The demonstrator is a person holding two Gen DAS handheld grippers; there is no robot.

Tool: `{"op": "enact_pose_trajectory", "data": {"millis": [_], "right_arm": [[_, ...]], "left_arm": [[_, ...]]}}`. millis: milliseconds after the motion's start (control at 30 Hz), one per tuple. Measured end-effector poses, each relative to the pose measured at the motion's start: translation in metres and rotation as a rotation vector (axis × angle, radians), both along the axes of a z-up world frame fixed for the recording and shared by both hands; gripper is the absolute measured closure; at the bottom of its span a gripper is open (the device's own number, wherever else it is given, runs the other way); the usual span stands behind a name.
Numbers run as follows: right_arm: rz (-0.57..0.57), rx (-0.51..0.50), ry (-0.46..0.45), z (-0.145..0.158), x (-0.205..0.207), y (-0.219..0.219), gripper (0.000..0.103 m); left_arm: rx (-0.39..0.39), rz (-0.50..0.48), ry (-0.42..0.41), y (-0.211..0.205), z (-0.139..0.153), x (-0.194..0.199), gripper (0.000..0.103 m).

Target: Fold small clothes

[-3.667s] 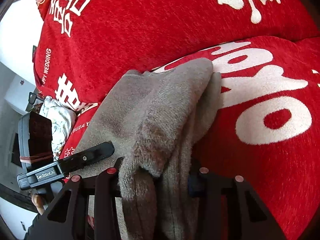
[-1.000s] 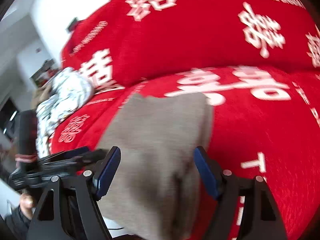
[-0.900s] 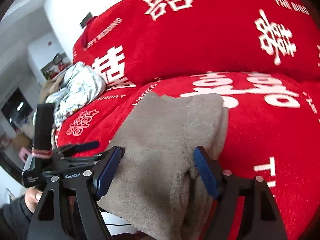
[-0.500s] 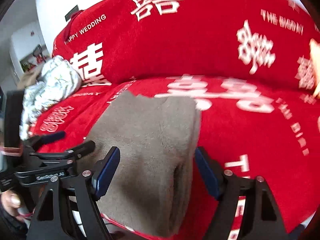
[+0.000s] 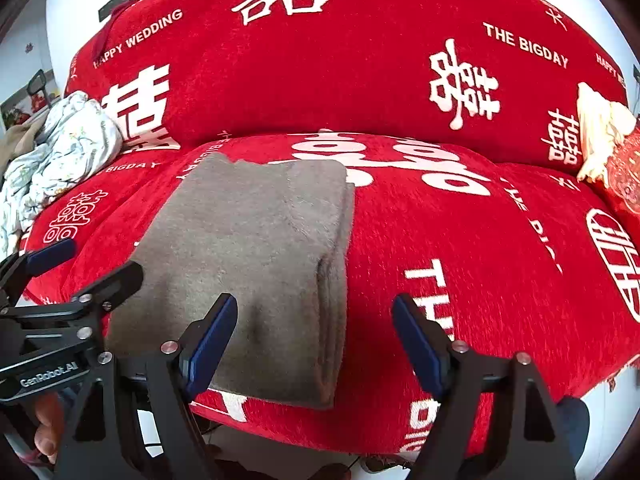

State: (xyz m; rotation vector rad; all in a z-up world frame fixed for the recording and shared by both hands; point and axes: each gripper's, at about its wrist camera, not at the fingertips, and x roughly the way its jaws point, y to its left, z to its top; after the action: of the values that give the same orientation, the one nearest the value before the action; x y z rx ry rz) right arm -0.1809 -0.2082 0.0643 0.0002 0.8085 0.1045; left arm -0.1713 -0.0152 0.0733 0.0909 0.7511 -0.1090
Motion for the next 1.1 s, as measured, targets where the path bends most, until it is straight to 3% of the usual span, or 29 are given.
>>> {"op": "enact_pose_trajectory", "data": {"millis": [300, 567, 1100], "right_arm": [[0.012, -0.004, -0.017, 0.002, -0.012, 0.001, 0.020], [0.013, -0.008, -0.023, 0.002, -0.014, 0.001, 0.020], [0.023, -0.020, -0.019, 0.002, -0.014, 0.006, 0.020]], "left_arm": [[-0.046, 0.002, 0.008, 0.007, 0.001, -0.012, 0.004], [-0.031, 0.049, 0.007, 0.014, 0.001, -0.013, 0.004], [-0.010, 0.031, 0.014, 0.011, 0.001, -0.013, 0.004]]}}
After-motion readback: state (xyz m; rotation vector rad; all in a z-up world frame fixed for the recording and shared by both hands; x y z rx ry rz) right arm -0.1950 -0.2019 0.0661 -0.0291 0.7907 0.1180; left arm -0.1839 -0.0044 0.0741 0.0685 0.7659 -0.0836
